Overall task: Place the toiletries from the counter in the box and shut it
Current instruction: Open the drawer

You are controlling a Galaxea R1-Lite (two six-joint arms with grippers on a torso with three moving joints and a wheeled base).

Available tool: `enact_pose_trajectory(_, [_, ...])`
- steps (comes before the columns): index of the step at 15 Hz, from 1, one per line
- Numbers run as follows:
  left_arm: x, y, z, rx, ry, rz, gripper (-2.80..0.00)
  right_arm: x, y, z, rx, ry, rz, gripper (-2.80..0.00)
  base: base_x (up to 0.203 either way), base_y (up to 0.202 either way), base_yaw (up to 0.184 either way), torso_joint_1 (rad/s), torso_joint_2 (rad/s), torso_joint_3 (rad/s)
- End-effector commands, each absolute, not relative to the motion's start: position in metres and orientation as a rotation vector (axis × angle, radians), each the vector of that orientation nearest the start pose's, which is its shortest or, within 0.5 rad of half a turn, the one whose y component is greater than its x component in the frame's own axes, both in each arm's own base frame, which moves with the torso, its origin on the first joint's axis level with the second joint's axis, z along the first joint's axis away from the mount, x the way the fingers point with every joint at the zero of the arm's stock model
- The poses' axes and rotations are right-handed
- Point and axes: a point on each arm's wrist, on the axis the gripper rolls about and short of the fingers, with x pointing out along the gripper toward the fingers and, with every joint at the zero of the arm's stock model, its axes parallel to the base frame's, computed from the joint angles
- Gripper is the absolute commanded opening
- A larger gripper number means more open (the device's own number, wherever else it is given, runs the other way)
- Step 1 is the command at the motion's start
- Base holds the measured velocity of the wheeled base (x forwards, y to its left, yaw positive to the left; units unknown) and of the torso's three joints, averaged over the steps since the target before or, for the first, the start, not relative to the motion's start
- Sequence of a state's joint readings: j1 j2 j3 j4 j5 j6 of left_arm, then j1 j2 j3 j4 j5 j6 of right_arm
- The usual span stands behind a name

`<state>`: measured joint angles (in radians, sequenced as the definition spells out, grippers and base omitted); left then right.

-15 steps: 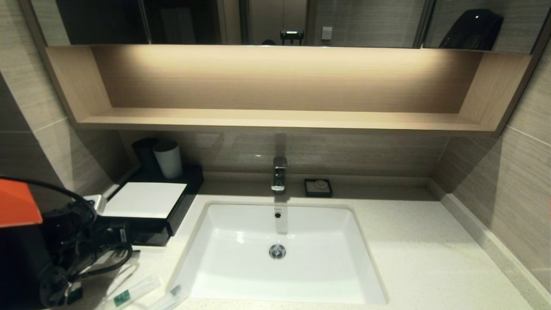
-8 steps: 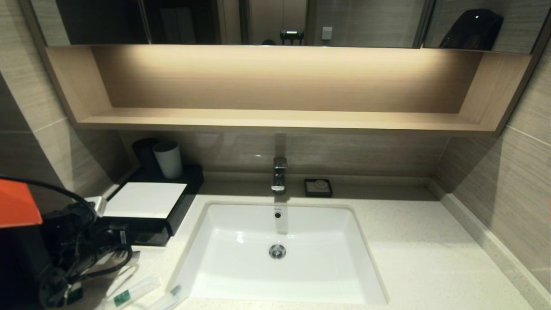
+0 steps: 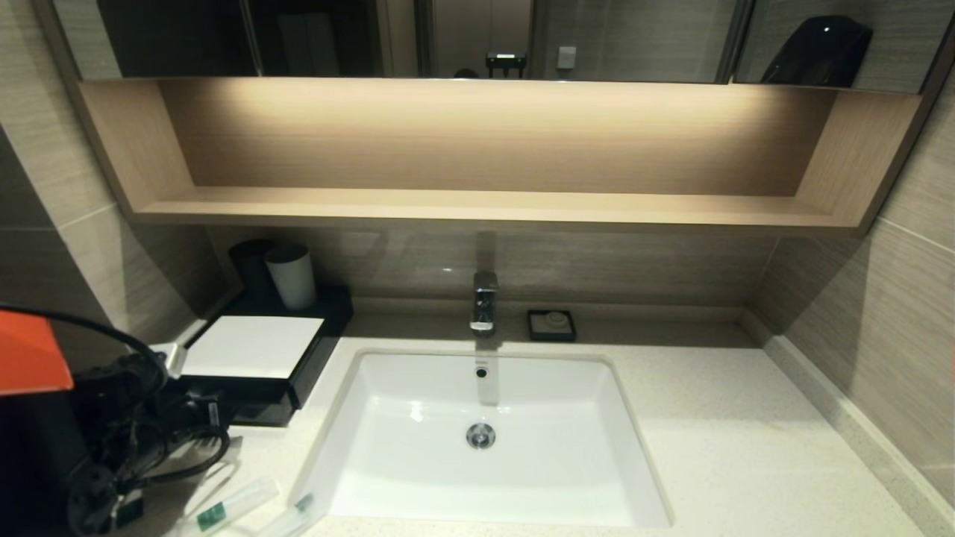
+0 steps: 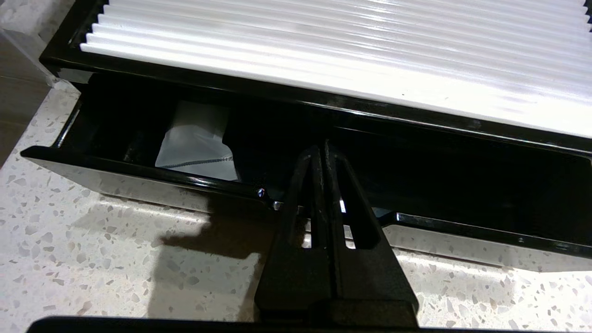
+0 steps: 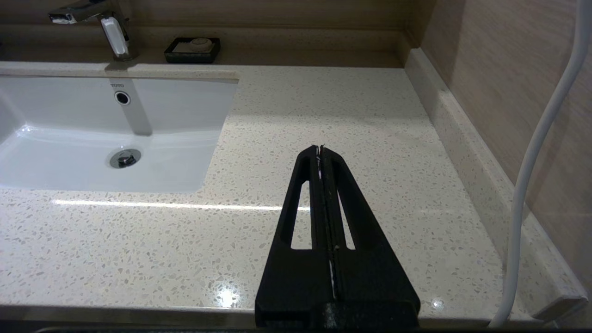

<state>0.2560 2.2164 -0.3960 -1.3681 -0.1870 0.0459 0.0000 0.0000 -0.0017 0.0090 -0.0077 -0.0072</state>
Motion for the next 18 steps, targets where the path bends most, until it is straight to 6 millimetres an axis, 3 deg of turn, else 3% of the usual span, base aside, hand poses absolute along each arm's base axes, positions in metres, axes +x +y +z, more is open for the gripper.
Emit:
enact_pose_trajectory(1, [0.293, 0.072, 0.009, -0.05, 0.439, 0.057, -2.8, -0.023, 0.0, 0.075, -0.008, 0.008, -0.008, -2.8, 0.0, 0.0, 0.0, 0.0, 0.0, 0.0])
enact_pose_trajectory(18, [0.273, 0.073, 0.01, -0.032, 0.488, 0.068, -2.8, -0.023, 0.0, 0.075, -0.008, 0.008, -0.008, -2.8, 0.0, 0.0, 0.0, 0.0, 0.0, 0.0])
